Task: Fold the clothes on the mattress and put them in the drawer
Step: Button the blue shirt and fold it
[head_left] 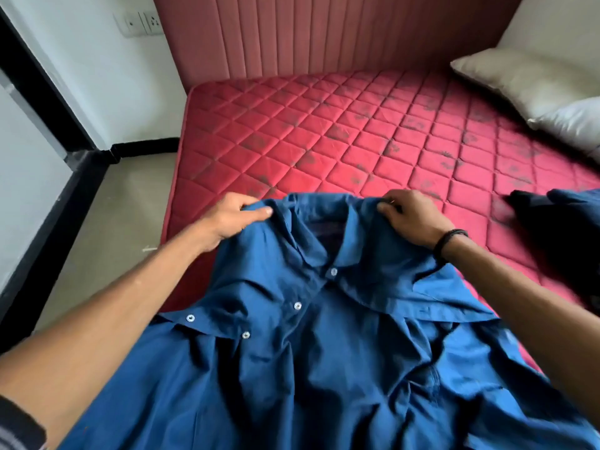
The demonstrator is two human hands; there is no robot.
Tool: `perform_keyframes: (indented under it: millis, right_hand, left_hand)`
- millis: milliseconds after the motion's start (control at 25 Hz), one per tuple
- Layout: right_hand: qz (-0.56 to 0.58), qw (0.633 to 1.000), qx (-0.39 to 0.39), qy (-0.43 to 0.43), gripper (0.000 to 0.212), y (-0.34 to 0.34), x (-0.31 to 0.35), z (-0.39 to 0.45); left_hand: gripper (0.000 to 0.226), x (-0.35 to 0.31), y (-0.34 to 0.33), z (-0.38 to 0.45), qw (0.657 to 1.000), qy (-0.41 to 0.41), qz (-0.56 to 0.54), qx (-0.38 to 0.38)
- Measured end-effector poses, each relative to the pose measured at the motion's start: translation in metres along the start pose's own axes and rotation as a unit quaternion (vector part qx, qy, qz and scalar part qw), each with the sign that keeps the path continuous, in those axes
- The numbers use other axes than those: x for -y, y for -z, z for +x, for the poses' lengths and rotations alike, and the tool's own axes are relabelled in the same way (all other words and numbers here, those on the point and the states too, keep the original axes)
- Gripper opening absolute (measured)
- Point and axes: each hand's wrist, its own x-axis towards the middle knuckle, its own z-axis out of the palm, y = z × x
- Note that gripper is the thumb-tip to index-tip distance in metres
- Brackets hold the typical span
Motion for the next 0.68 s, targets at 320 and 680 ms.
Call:
perform_keyframes:
  millis: [320, 680]
  right_hand:
    - [0.045, 0.946, -0.314, 0.070, 0.035, 0.234, 0.099, 0.014]
    - [-0.016, 0.912, -0.348, 0.218, 0.048, 0.434, 0.219, -0.054]
  left_hand:
    - [0.019, -0.230, 0.134, -0.061, 0.959, -0.185, -0.212, -0.046]
    - [0.024, -0.444, 0.238, -0.183, 0.898, -0.333, 0.215, -0.188]
